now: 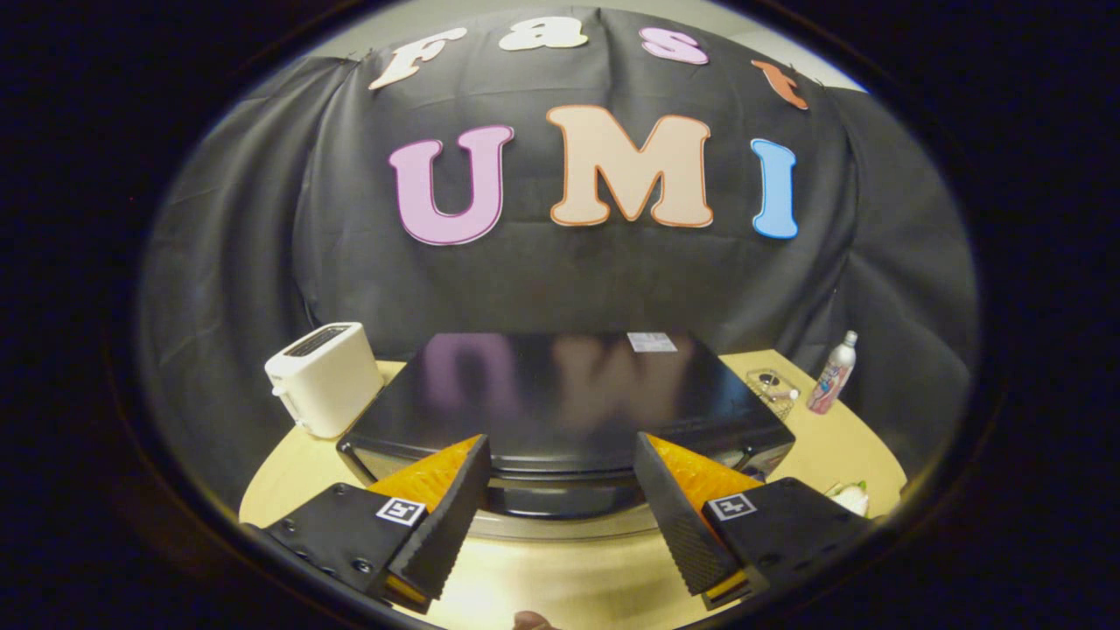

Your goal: Open the toaster oven, put the food inside, and close the toaster oven door.

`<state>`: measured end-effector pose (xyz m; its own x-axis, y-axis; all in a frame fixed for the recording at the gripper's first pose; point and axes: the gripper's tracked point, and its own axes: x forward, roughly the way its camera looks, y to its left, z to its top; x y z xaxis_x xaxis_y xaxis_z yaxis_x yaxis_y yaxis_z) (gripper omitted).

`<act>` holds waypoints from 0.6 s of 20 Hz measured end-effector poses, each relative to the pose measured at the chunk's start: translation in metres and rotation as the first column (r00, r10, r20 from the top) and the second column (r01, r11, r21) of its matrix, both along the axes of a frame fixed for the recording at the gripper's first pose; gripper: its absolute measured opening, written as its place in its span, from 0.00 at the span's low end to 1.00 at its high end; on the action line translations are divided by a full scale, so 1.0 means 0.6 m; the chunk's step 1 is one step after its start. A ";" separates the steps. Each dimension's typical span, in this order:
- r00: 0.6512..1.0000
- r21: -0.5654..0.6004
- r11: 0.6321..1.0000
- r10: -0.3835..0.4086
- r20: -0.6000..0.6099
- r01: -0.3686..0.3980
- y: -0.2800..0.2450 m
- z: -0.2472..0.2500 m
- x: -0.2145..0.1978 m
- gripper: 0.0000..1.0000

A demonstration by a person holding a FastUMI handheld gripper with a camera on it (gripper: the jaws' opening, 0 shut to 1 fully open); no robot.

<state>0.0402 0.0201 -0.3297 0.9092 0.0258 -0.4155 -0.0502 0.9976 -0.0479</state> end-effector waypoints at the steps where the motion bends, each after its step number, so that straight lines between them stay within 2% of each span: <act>1: 1.000 0.022 1.000 -0.018 -0.008 0.019 -0.004 -0.007 -0.004 1.00; 7: 1.000 0.012 1.000 0.006 0.022 -0.006 -0.008 -0.003 -0.019 1.00; 12: 0.998 0.009 0.999 0.036 0.058 -0.037 -0.011 -0.004 -0.058 1.00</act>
<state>0.0056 0.0132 -0.3319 0.9302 0.0636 -0.3616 -0.0841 0.9956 -0.0414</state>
